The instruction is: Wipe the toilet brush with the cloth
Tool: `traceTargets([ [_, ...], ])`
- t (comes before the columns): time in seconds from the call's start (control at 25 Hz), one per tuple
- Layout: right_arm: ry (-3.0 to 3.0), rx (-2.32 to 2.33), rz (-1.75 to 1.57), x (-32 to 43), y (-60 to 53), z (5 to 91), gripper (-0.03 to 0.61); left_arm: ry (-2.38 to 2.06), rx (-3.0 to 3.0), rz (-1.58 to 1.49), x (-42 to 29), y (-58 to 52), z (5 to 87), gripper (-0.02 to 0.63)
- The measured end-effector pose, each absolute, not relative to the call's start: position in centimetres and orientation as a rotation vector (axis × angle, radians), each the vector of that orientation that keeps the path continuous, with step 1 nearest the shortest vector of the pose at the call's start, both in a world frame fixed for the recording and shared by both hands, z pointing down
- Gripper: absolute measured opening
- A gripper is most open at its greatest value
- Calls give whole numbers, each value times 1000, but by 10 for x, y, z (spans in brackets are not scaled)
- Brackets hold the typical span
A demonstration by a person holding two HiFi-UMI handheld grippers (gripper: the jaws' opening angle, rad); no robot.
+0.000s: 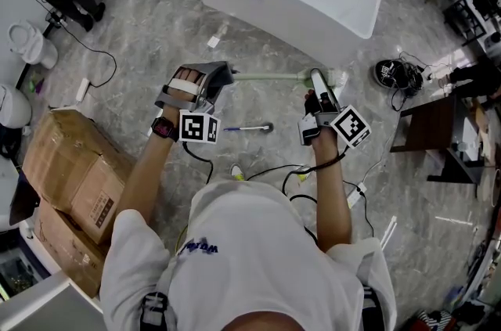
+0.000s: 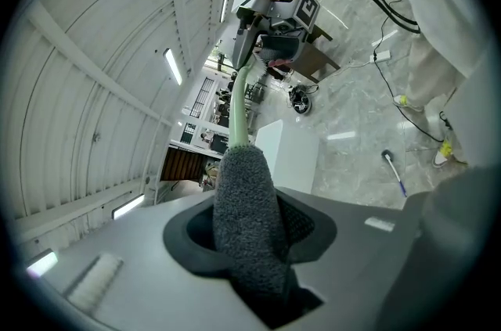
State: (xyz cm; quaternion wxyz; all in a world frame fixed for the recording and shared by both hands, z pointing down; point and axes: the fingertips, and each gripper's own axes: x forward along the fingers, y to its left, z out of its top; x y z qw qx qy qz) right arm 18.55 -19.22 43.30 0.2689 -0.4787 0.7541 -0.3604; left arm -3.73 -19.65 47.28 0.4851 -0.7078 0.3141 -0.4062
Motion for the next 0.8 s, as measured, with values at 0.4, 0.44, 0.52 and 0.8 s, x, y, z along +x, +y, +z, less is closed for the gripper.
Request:
traceTargets([
  [0.4,2016,-1267,-1028,194,-192,442,163,774,-1765,-990,-45,-192,477,137],
  [0.44,2019,-1265,-1027,194,-192,442,164,774,-1769,-988,-45,-192,477,138],
  [0.52,2032,-1267,-1027,195,-192,442,164,775,-1774,-983,-46,-191,478,138],
  [0.8,2040,-1217,-1098,198,-192,449,164,799,-1817,-915,-53,-170,473,141],
])
